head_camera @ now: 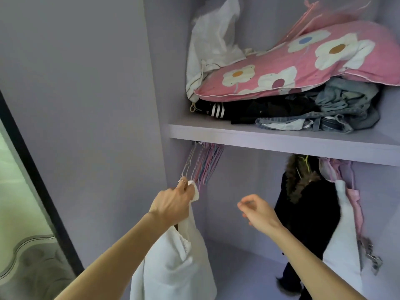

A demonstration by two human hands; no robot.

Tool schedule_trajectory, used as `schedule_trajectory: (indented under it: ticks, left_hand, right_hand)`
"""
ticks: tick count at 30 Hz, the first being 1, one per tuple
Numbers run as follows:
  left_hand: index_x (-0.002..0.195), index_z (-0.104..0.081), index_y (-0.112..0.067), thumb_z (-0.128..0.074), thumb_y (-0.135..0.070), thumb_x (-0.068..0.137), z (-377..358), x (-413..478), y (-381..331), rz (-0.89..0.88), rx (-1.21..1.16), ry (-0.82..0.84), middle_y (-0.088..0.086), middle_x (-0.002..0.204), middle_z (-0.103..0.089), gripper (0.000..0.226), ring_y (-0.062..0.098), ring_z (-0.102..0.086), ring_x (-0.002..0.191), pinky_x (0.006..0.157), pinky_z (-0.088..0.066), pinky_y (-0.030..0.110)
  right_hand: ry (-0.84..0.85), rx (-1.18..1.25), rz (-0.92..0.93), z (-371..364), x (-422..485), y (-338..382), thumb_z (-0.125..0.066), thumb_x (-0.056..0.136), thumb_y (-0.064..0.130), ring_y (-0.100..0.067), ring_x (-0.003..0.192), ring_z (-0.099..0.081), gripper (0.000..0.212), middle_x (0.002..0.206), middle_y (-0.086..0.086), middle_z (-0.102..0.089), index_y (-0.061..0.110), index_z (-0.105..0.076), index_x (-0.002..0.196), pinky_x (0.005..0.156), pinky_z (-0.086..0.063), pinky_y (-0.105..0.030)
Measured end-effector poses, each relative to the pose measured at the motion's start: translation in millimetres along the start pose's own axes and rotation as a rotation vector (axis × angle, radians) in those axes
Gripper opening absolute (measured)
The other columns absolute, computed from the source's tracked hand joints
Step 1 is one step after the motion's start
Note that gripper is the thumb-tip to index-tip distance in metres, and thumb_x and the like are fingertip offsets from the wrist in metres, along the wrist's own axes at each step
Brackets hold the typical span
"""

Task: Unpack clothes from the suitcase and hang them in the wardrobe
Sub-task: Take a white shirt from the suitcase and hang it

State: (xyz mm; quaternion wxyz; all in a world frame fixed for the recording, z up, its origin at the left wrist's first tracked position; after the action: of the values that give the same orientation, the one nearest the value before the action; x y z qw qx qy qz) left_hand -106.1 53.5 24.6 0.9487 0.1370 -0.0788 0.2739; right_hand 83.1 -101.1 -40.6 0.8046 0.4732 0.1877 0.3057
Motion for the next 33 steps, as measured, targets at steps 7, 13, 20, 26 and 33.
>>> schedule_trajectory:
  ticks: [7, 13, 20, 26, 33]
  left_hand:
    - [0.116, -0.058, -0.014, -0.041, -0.01, 0.081, -52.6, 67.6, 94.6, -0.057, 0.273, -0.167, 0.014, 0.132, -0.059, 0.04, 0.034, -0.056, 0.116, 0.088, -0.043, 0.041]
    - [0.158, -0.003, -0.012, -0.015, -0.035, 0.101, -87.0, 102.0, 153.4, 0.007, 0.644, -0.086, 0.02, 0.161, 0.021, 0.063, 0.033, 0.024, 0.149, 0.112, 0.026, 0.058]
    - [0.158, -0.006, -0.018, -0.012, -0.039, 0.099, -108.4, 106.4, 172.4, 0.024, 0.704, -0.181, 0.013, 0.164, 0.017, 0.063, 0.027, 0.021, 0.151, 0.114, 0.023, 0.056]
    - [0.158, -0.015, -0.02, -0.012, -0.039, 0.099, -117.2, 110.3, 168.7, 0.02, 0.7, -0.23, 0.012, 0.165, 0.01, 0.062, 0.026, 0.015, 0.152, 0.116, 0.02, 0.056]
    - [0.157, -0.018, -0.019, -0.015, -0.042, 0.1, -133.6, 97.7, 173.1, -0.008, 0.673, -0.196, 0.014, 0.164, 0.012, 0.062, 0.029, 0.016, 0.152, 0.117, 0.02, 0.057]
  right_hand:
    - [-0.009, -0.06, -0.007, -87.7, 134.1, 32.2, -0.058, 0.097, 0.036, -0.021, 0.117, -0.056, 0.038, 0.126, 0.0, -0.06, 0.015, -0.054, 0.128, 0.093, -0.04, -0.026]
    - [-0.129, 0.038, -0.082, -147.5, 253.1, 25.1, -0.045, 0.099, 0.047, -0.032, 0.12, -0.057, 0.063, 0.14, -0.009, -0.052, 0.013, -0.03, 0.15, 0.104, -0.046, -0.04]
    - [-0.291, -0.003, -0.119, -194.2, 316.9, 1.0, -0.056, 0.091, 0.024, -0.03, 0.079, -0.071, 0.027, 0.084, -0.013, -0.072, 0.002, -0.071, 0.094, 0.082, -0.06, -0.043]
    - [-0.38, -0.073, -0.087, -194.5, 305.6, -1.9, -0.052, 0.086, 0.03, -0.032, 0.081, -0.071, 0.03, 0.078, -0.011, -0.072, 0.006, -0.069, 0.08, 0.081, -0.057, -0.038]
    - [-0.554, -0.207, -0.017, -176.8, 258.0, 41.1, -0.028, 0.105, 0.034, -0.044, 0.117, -0.055, 0.053, 0.129, -0.03, -0.057, -0.002, -0.062, 0.123, 0.097, -0.044, -0.04]
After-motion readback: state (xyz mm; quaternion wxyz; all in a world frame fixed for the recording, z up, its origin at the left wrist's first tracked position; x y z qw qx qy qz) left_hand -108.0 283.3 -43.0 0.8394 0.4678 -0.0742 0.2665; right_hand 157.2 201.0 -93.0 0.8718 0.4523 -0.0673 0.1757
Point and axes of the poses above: each hand's wrist, its own x-axis towards the middle knuckle, its own z-axis out of the back of the hand, y = z × x, the point moved 5 cm from there along x, towards the middle knuckle
